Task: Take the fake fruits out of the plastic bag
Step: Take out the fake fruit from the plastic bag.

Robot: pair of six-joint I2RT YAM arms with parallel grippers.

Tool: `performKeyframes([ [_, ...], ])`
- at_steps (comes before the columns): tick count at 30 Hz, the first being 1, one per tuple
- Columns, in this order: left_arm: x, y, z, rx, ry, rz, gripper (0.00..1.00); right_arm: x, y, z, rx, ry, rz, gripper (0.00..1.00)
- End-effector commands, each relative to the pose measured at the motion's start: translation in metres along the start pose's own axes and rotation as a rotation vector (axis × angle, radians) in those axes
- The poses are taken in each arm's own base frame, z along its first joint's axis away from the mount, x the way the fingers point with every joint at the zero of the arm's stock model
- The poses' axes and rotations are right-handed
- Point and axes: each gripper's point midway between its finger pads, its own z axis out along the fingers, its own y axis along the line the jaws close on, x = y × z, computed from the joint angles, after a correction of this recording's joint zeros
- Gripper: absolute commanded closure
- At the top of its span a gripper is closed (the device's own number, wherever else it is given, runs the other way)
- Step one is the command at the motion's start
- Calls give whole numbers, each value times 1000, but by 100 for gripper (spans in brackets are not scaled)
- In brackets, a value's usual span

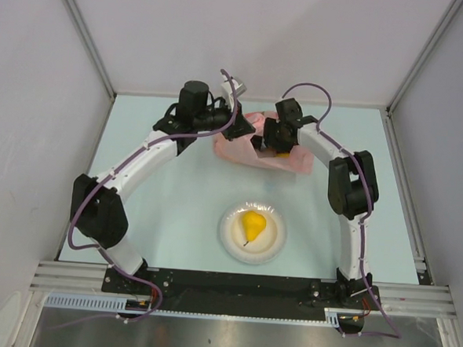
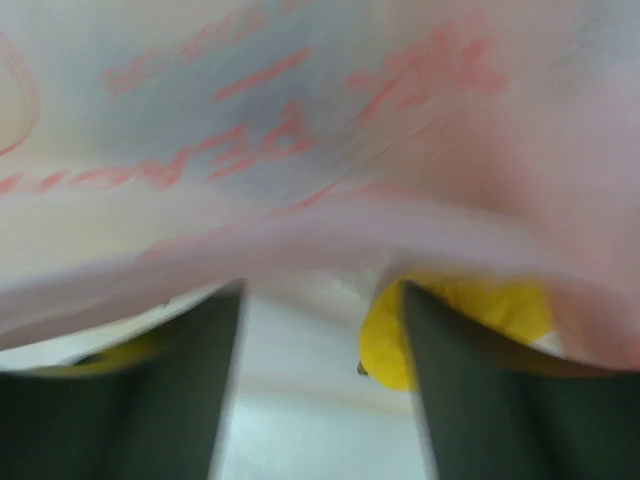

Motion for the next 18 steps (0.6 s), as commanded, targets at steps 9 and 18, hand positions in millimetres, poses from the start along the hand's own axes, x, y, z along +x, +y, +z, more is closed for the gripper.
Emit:
performKeyframes([
  [9, -16, -28, -16, 111, -15, 104, 100, -62, -43, 6, 287, -230, 11, 14],
  [18, -1, -25, -10, 106, 21, 93, 100, -83, -63, 59, 330, -278, -61, 31],
])
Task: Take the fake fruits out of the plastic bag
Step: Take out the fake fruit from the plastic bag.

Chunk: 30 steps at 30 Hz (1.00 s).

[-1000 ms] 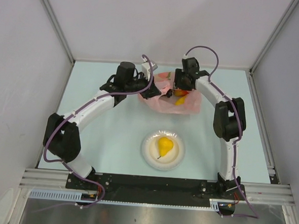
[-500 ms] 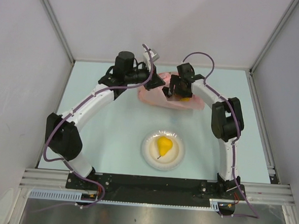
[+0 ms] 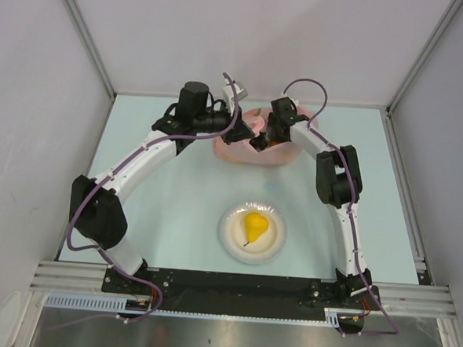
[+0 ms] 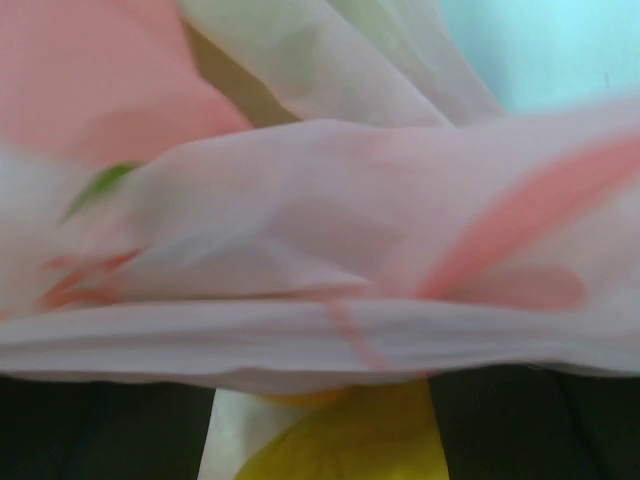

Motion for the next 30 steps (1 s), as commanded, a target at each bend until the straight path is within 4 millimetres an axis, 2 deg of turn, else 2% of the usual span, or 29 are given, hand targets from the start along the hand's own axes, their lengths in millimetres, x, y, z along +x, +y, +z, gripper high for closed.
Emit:
performKeyframes([
  [1, -5, -12, -3, 35, -15, 46, 100, -32, -6, 16, 22, -109, -43, 40],
  [2, -2, -10, -2, 29, -9, 40, 100, -37, -3, 15, -4, -127, -88, 52],
  [4, 2, -5, 0, 13, -3, 32, 100, -39, -1, 11, -34, -131, -132, 63],
  [5, 5, -2, 1, 4, 2, 27, 100, -48, 5, -3, -87, -148, -170, 75],
  [6, 6, -1, 2, -4, 2, 25, 100, -49, 8, -10, -113, -148, -191, 80],
  [7, 7, 2, 4, -10, -1, 25, 100, -39, 10, -15, -150, -121, -216, 86],
  [8, 11, 5, 7, -15, 5, 14, 100, -48, 11, -34, -178, -138, -223, 89],
  [10, 13, 9, 11, -16, 3, 7, 100, -43, 18, -55, -262, -126, -258, 91],
  [11, 13, 9, 13, -13, 2, 5, 100, -26, 14, -56, -274, -97, -276, 92],
  [12, 14, 12, 16, -13, -1, 2, 100, -36, 20, -84, -337, -138, -300, 92],
  [13, 14, 13, 16, -15, -5, 5, 100, -30, 29, -96, -399, -130, -312, 92],
  [14, 15, 15, 18, -19, -5, 3, 100, -14, 27, -102, -420, -106, -350, 92],
  [15, 13, 16, 19, -21, -16, 13, 100, -18, 29, -122, -449, -131, -370, 93],
  [17, 14, 18, 20, -27, -23, -8, 100, 1, 31, -136, -505, -97, -435, 94],
  [18, 12, 18, 22, -24, -30, -8, 100, -2, 30, -151, -524, -119, -450, 94],
  [21, 11, 18, 25, -14, -41, -16, 100, 13, 31, -165, -591, -96, -506, 94],
  [27, 8, 21, 24, -35, -54, -28, 100, 12, 35, -209, -679, -158, -618, 94],
  [30, 10, 23, 21, -59, -55, -35, 100, 9, 36, -250, -732, -234, -719, 94],
])
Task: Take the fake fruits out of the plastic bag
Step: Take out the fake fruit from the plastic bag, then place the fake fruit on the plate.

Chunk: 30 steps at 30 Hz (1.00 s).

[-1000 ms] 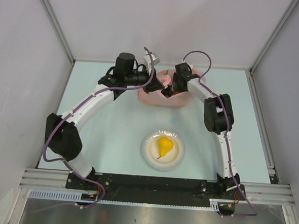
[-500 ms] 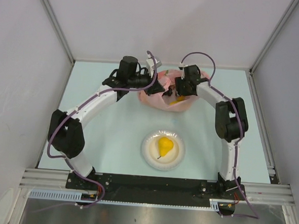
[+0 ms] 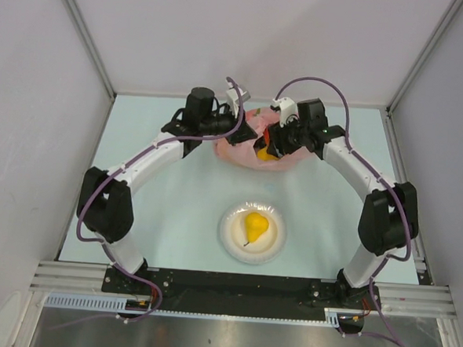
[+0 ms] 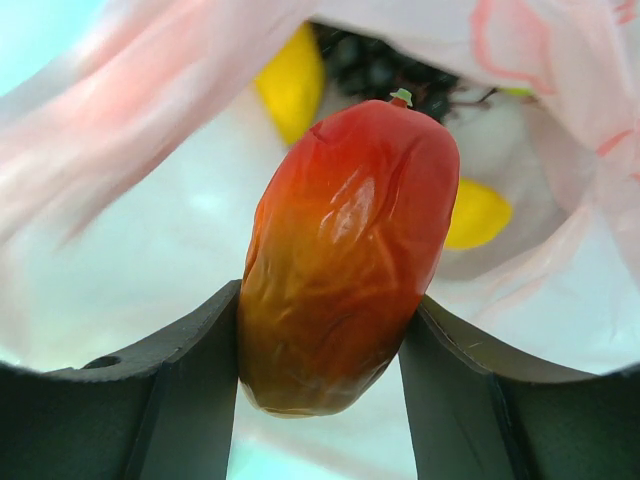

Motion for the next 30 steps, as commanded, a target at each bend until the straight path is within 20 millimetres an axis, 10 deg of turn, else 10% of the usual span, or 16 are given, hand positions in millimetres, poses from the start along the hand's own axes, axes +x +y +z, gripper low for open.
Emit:
performKeyframes([
  [1, -8, 0, -3, -20, -37, 0, 100, -18, 44, -54, -125, -59, -208, 94],
  [7, -12, 2, -8, -44, -55, -23, 100, 49, 92, -103, -281, 80, -419, 94],
  [16, -21, -6, -12, -33, -72, -31, 100, 152, 128, -72, -390, 347, -303, 89],
  [30, -14, -21, -20, -31, -45, -2, 100, 171, 147, -28, -455, 377, -354, 80],
])
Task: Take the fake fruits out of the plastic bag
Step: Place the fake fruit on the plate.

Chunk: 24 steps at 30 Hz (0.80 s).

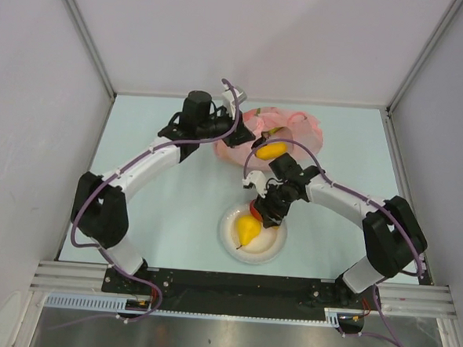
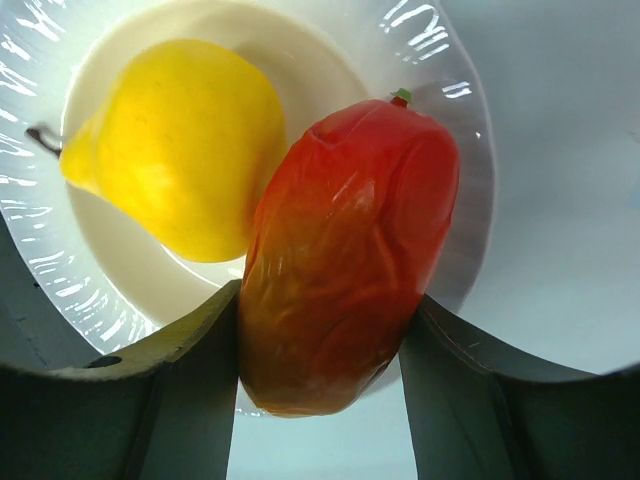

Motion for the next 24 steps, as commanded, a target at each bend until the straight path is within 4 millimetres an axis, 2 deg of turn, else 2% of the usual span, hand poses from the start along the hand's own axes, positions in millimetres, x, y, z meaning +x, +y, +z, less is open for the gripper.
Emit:
performKeyframes([
  [1, -13, -17, -12, 15, -27, 54, 100, -19, 4, 8, -36, -50, -42, 77],
  [3, -12, -18, -13, 16, -21, 63, 100, -21, 6, 11, -56, -57, -42, 74],
  [6, -11, -20, -12, 18, -19, 73, 100, -25, 9, 15, -74, -71, -48, 59],
  [8, -10, -22, -11, 24, -16, 71, 100, -26, 10, 15, -82, -72, -42, 38],
  [9, -9, -22, -11, 25, -15, 69, 100, -26, 11, 13, -81, -69, -38, 22],
  [11, -10, -23, -11, 27, -16, 68, 100, -24, 5, 8, -51, -60, -32, 0],
  [15, -11, -22, -11, 24, -18, 77, 100, -32, -6, -21, -7, -106, -11, 0],
  [16, -11, -21, -12, 21, -17, 76, 100, -46, -9, -40, 22, -156, -27, 0],
  [18, -12, -22, -12, 23, -19, 77, 100, -53, -15, -63, 47, -197, -15, 0],
  [19, -11, -21, -13, 21, -16, 73, 100, -71, -18, -88, 86, -261, -42, 0],
  [21, -9, -21, -14, 22, -10, 68, 100, -83, -31, -119, 136, -344, -2, 3],
  [22, -7, -20, -14, 20, -4, 61, 100, -97, -39, -143, 189, -413, 9, 5],
  [23, -6, -21, -14, 23, -2, 58, 100, -113, -58, -162, 277, -505, 89, 12],
  [24, -4, -22, -15, 29, 2, 55, 100, -113, -79, -179, 353, -553, 140, 17],
])
